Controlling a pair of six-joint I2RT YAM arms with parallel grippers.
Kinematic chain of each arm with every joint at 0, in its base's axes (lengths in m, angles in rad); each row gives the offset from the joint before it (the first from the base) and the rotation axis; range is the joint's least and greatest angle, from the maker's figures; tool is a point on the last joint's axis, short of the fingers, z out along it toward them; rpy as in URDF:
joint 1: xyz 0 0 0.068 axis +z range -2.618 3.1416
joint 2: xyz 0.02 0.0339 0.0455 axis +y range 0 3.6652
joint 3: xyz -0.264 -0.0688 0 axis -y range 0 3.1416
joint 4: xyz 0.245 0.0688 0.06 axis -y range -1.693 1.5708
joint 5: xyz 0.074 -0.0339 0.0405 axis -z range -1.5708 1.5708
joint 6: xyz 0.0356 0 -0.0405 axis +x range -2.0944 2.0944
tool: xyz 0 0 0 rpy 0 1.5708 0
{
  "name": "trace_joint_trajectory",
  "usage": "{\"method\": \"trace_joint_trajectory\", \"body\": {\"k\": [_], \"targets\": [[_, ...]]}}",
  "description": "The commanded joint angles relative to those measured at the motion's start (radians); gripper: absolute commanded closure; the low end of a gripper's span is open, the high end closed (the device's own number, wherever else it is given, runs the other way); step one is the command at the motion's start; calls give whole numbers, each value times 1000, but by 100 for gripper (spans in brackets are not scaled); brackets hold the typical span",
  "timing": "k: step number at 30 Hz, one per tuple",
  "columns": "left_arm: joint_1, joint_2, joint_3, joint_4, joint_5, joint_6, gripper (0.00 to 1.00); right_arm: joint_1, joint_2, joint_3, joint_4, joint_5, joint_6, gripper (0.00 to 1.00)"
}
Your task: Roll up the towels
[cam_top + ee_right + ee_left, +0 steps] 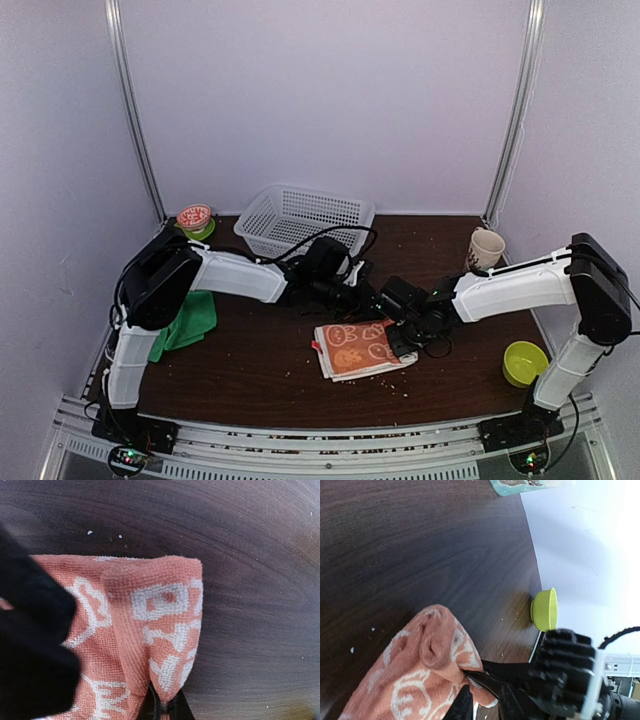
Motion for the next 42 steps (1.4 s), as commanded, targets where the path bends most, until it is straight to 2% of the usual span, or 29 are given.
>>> {"method": "trace_joint_trajectory", "body": {"k": [1,13,20,24,32,38,42], "targets": [[1,66,59,53,39,-27,81,2,-13,4,-9,37,13,100],[-1,138,103,-3,46,-13,82,1,-40,-5,25,9,-10,99],[1,180,147,-74,29,1,82,-7,-111,-21,42,-68,-11,69],[1,191,163,-104,17,10,83,-34,-173,-53,59,-136,1,62],[1,199,175,-120,7,14,83,-195,-328,-291,340,-408,73,54],[1,207,186,-139,2,16,83,-301,-347,-397,548,-586,129,52],[1,212,194,-143,0,16,83,-337,-313,-429,614,-646,152,51]]}}
